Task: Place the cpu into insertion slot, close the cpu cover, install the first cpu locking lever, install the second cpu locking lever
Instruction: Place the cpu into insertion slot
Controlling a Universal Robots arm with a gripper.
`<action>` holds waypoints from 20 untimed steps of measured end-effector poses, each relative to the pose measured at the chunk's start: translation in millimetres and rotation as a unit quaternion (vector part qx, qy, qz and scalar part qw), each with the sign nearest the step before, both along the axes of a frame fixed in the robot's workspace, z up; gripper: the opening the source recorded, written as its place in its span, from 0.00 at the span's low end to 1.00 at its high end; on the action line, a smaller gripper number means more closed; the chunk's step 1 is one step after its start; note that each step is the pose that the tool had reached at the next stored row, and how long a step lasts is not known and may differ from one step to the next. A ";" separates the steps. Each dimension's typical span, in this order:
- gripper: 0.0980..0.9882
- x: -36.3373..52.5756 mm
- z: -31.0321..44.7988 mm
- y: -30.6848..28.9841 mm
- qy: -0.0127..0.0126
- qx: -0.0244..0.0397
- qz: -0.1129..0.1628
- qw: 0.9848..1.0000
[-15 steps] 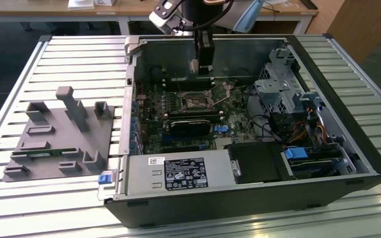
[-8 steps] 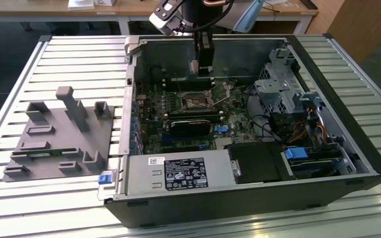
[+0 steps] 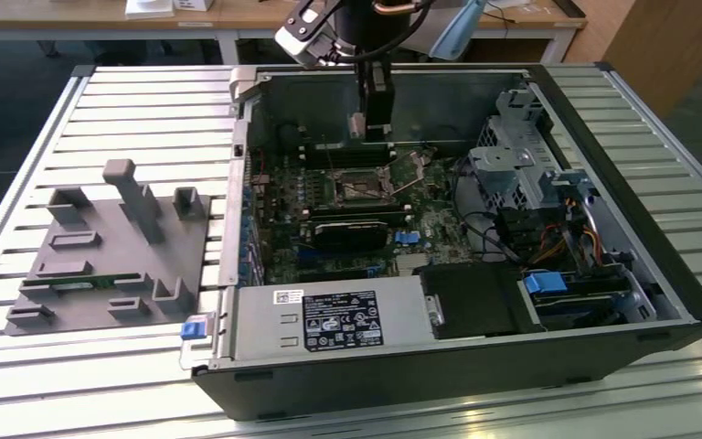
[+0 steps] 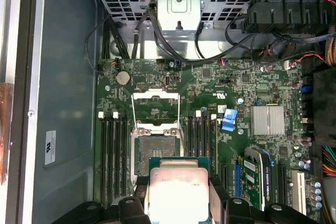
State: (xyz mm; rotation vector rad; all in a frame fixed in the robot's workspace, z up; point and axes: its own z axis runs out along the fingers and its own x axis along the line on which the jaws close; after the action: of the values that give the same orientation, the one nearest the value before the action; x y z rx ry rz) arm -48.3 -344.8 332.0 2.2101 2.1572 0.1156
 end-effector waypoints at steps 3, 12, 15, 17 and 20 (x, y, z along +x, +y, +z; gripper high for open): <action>0.49 0.0 -0.9 0.0 0.000 0.000 0.000 1.000; 0.49 0.0 -3.8 0.0 0.000 0.000 0.000 1.000; 0.49 0.0 -4.9 0.0 0.000 0.000 0.000 1.000; 0.49 0.0 -5.5 0.0 0.000 0.000 0.000 1.000; 0.49 0.0 -6.4 0.0 0.000 0.000 0.000 1.000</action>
State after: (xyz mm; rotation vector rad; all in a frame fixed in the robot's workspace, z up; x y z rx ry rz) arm -48.3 -344.8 325.5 2.2101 2.1571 0.1156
